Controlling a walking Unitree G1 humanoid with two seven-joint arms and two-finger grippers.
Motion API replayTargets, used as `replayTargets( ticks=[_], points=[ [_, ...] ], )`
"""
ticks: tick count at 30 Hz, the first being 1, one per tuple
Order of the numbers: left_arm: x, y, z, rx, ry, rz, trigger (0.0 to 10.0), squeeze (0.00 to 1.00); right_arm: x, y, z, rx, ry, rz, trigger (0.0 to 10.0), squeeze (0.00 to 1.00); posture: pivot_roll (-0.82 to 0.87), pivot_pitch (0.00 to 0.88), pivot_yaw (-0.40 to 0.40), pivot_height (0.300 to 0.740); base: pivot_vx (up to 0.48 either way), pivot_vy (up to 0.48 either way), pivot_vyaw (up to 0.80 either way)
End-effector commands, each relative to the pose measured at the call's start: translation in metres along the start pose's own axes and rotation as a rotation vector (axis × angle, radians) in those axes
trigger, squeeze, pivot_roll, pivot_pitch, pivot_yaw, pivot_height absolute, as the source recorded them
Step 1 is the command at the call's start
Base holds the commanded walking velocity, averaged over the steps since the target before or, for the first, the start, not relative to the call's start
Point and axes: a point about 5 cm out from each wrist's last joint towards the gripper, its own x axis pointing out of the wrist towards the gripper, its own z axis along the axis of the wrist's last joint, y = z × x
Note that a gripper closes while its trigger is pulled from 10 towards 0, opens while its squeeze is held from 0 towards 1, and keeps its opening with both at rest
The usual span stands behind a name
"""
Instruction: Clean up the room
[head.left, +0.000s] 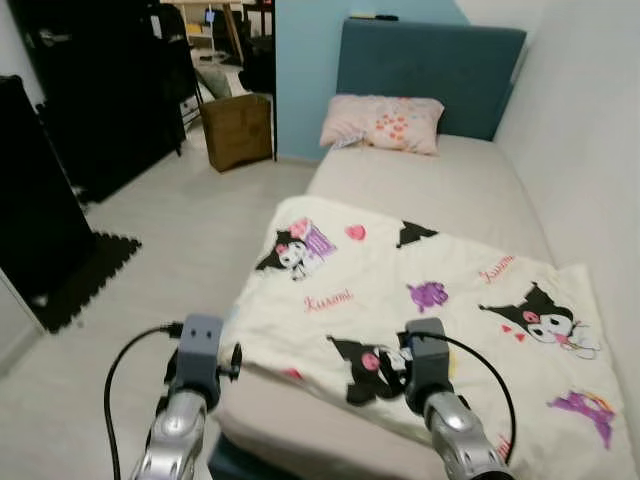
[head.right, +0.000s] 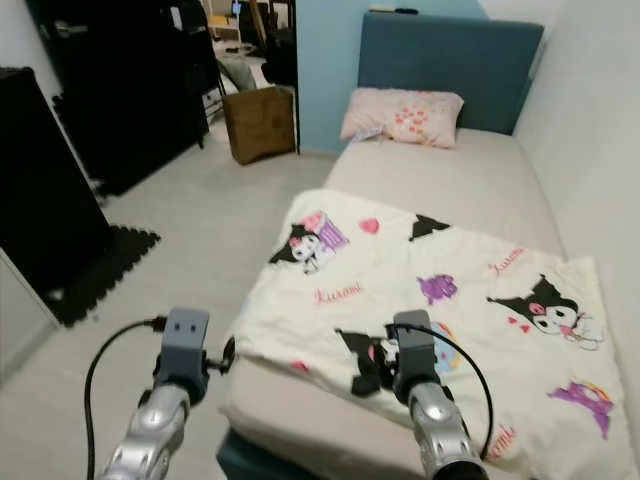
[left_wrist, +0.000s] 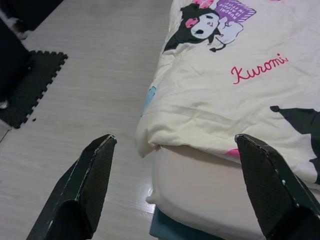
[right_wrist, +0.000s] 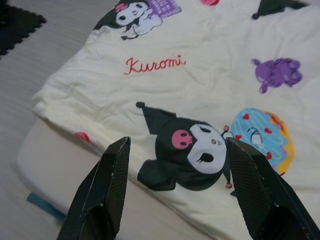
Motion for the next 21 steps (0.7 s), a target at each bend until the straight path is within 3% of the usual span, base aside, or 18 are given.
replayTargets(
  ticks=[1, 6, 9, 13, 14, 19, 21],
  points=[
    [-0.0019, -0.0005, -0.0047, 0.010, 0.018, -0.012, 10.0, 0.00, -0.0024, -0.0062, -0.0030, 0.003, 0.006, -0.018, 10.0, 0.00, -0.05, 0.077, -0.036, 0.740, 0.000, 0.000, 0.00],
    [-0.0028, 0.0006, -0.0089, 0.007, 0.047, -0.027, 10.0, 0.00, -0.0028, -0.0051, -0.0035, 0.006, 0.007, -0.016, 10.0, 0.00, -0.04, 0.074, -0.035, 0.740, 0.000, 0.365, 0.00],
    [-0.0037, -0.0044, -0.0065, 0.031, 0.019, -0.085, 10.0, 0.00, -0.0031, -0.0042, -0.0041, 0.007, 0.007, -0.015, 10.0, 0.00, -0.04, 0.070, -0.036, 0.740, 0.000, 0.000, 0.00],
    [-0.0033, -0.0044, -0.0082, 0.039, 0.031, -0.090, 10.0, 0.00, -0.0032, -0.0036, -0.0043, 0.008, 0.007, -0.014, 10.0, 0.00, -0.04, 0.069, -0.035, 0.740, 0.000, 0.000, 0.00],
    [-0.0034, -0.0039, -0.0096, 0.003, 0.037, -0.088, 10.0, 0.00, -0.0033, -0.0033, -0.0044, 0.009, 0.006, -0.013, 10.0, 0.00, -0.04, 0.066, -0.033, 0.740, 0.000, 0.000, 0.00],
    [-0.0026, -0.0004, -0.0094, 0.025, 0.033, -0.078, 10.0, 0.00, -0.0031, -0.0026, -0.0041, 0.011, 0.004, -0.012, 10.0, 0.00, -0.04, 0.065, -0.032, 0.740, 0.000, 0.463, 0.00],
    [-0.0024, 0.0001, -0.0087, 0.033, 0.028, -0.076, 10.0, 0.00, -0.0031, -0.0025, -0.0040, 0.012, 0.004, -0.012, 10.0, 0.00, -0.04, 0.065, -0.032, 0.740, 0.000, 0.000, 0.00]
  ],
)
